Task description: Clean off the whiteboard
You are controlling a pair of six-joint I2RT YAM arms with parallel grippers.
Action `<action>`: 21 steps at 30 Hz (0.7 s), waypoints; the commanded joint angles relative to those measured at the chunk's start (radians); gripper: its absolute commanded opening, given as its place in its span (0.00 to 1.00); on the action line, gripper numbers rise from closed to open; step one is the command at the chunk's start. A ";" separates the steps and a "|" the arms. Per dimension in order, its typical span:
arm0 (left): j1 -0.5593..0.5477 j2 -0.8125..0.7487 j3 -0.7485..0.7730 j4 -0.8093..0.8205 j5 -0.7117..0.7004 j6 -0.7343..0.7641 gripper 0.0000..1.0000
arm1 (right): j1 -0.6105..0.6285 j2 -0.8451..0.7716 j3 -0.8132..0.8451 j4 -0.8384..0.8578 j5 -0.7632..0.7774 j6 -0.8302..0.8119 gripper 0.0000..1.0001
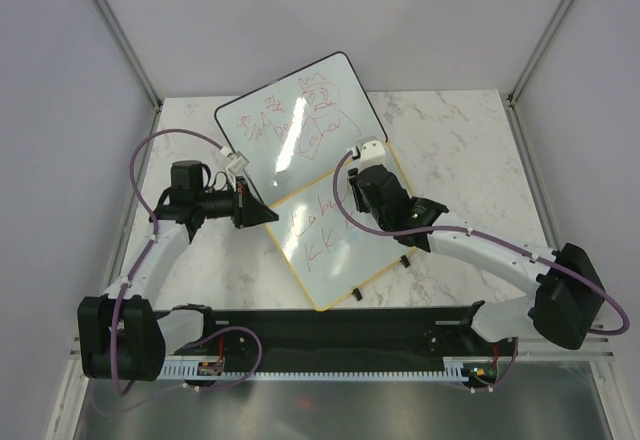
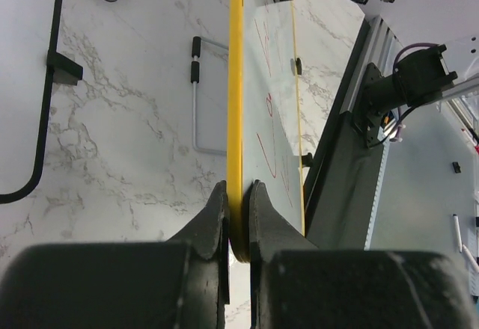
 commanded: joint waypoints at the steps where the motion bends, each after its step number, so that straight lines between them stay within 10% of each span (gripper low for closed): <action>1: -0.022 -0.016 -0.016 0.053 -0.064 0.143 0.02 | -0.004 0.042 0.060 0.066 0.080 -0.006 0.00; 12: -0.071 -0.029 -0.001 0.053 -0.147 0.134 0.02 | 0.393 0.296 0.158 0.217 0.010 -0.062 0.00; 21: -0.069 -0.033 0.010 0.045 -0.164 0.142 0.02 | 0.246 0.136 -0.012 0.249 0.192 -0.021 0.00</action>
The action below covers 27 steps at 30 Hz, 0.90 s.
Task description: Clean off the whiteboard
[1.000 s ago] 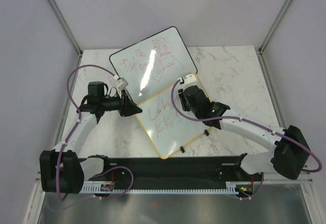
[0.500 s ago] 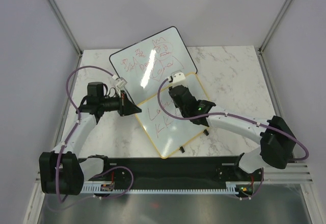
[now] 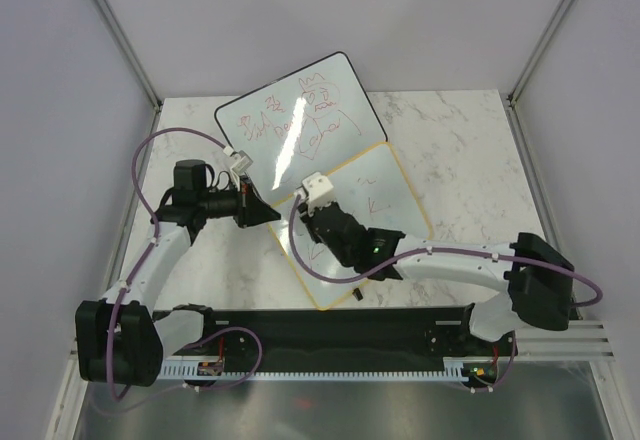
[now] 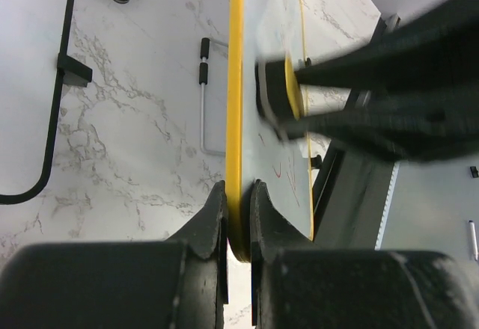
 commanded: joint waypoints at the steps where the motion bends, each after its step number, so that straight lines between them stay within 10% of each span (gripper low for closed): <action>1: -0.030 -0.010 0.007 0.033 -0.094 0.173 0.02 | -0.150 -0.090 -0.120 0.007 0.126 0.007 0.00; 8: -0.031 -0.010 0.008 0.015 -0.111 0.200 0.02 | -0.411 -0.227 -0.236 0.040 0.082 -0.044 0.00; 22: -0.031 -0.005 0.033 -0.001 -0.116 0.197 0.02 | -0.116 -0.132 -0.234 0.136 -0.311 0.000 0.00; 27: -0.031 -0.007 0.037 -0.011 -0.111 0.206 0.02 | -0.160 -0.227 -0.327 0.136 -0.127 0.028 0.00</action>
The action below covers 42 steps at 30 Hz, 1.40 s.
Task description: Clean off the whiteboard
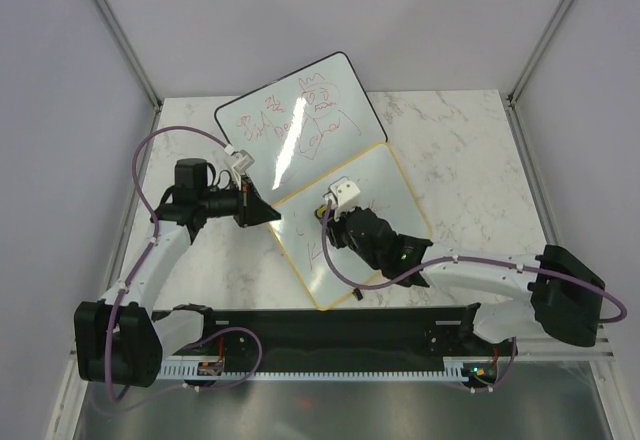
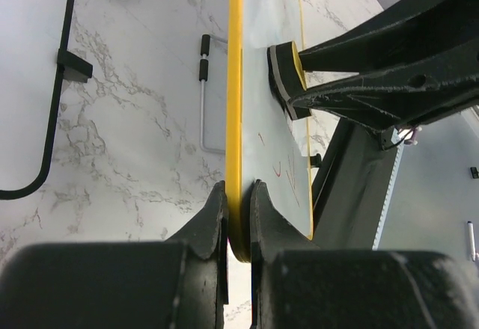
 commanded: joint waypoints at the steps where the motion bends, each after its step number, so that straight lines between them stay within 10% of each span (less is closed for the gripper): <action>1: -0.020 -0.005 0.018 0.027 -0.083 0.205 0.02 | -0.124 -0.059 -0.077 -0.031 0.016 0.093 0.00; 12: -0.022 -0.005 0.027 0.012 -0.083 0.219 0.02 | -0.251 -0.172 -0.157 -0.114 0.072 0.140 0.00; 19: -0.022 -0.007 0.036 0.011 -0.086 0.208 0.02 | 0.092 0.015 -0.071 -0.004 -0.036 0.121 0.00; 27: -0.022 -0.005 0.039 -0.001 -0.083 0.217 0.02 | 0.191 0.099 -0.055 0.014 0.070 0.176 0.00; 42: -0.022 -0.005 0.036 -0.008 -0.083 0.234 0.02 | -0.238 -0.352 -0.283 -0.225 0.358 0.290 0.00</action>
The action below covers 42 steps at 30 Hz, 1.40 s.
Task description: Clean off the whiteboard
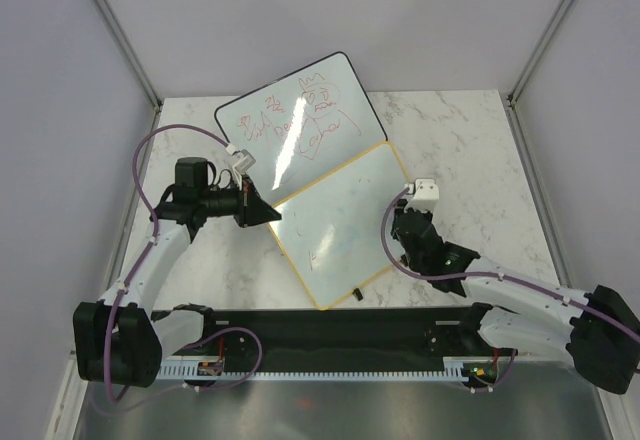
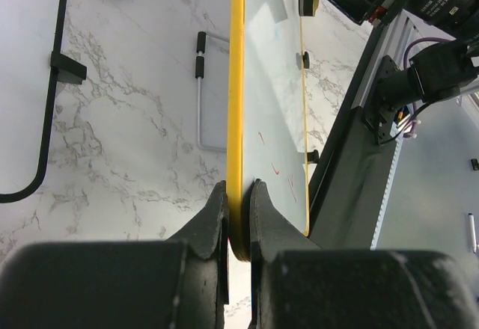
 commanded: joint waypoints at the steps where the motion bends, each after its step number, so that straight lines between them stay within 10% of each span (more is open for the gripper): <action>1: -0.013 -0.003 0.018 0.030 -0.086 0.205 0.02 | -0.009 -0.054 -0.023 -0.050 0.052 0.007 0.00; 6: -0.012 -0.003 0.024 0.031 -0.083 0.201 0.02 | 0.009 0.014 -0.016 0.026 -0.176 -0.016 0.00; 18: -0.013 -0.003 0.025 0.034 -0.083 0.184 0.02 | 0.480 0.424 0.236 0.221 -0.331 -0.163 0.00; 33: -0.013 -0.007 0.024 0.033 -0.085 0.198 0.02 | 0.173 0.082 0.000 0.009 0.033 0.000 0.00; 42: -0.013 -0.002 0.036 0.028 -0.085 0.195 0.02 | 0.180 0.146 -0.017 0.112 -0.144 -0.021 0.00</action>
